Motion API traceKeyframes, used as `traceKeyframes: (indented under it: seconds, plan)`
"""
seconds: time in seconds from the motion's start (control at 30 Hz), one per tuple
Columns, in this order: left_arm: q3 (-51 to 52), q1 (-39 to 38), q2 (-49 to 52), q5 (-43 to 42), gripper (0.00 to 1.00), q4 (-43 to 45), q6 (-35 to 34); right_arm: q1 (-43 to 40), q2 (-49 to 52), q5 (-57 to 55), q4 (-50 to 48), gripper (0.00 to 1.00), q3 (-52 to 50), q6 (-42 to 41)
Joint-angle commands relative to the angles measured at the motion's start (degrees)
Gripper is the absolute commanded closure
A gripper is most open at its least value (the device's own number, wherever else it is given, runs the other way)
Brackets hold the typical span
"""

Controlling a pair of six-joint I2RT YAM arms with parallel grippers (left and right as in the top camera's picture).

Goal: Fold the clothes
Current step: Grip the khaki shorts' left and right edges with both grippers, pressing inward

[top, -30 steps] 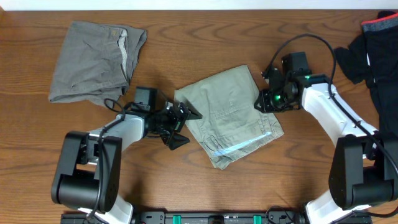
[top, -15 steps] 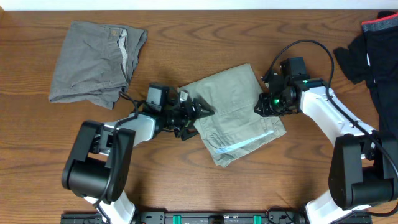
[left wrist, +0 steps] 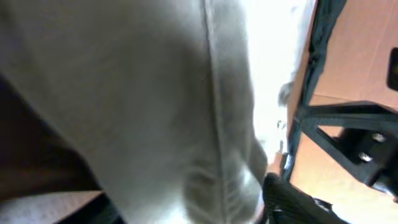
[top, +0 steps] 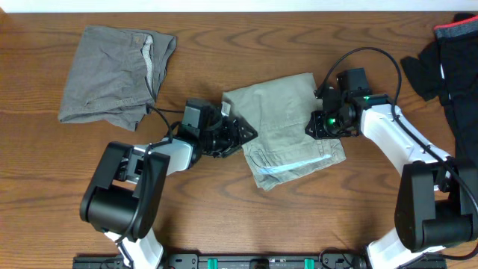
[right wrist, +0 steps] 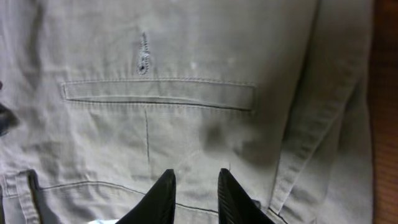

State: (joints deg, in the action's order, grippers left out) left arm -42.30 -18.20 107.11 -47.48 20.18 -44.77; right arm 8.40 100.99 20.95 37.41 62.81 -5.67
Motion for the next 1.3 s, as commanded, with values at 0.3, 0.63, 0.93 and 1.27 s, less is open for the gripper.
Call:
traceKeyframes:
  seconds: [0.3,0.63,0.93,1.27]
  plan:
    - [1.4,-0.3,2.1,2.4,0.07,-3.4,3.9,0.6,0.4,-0.5,0.9,0.86,-0.7,-0.5]
    - [1.4,0.4,0.4,1.5,0.02,-8.5,3.1,0.7,0.4,-2.8,-10.8,0.94,-11.6,-5.4]
    - [1.4,-0.5,-0.8,10.4,0.02,-12.4,1.2,0.7,0.4,-2.8,-16.3,0.96,-18.0,-10.2]
    - [-1.5,-5.0,0.5,19.3,0.02,-12.1,-2.6,0.7,0.4,-2.8,-16.2,0.96,-18.1,-10.2]
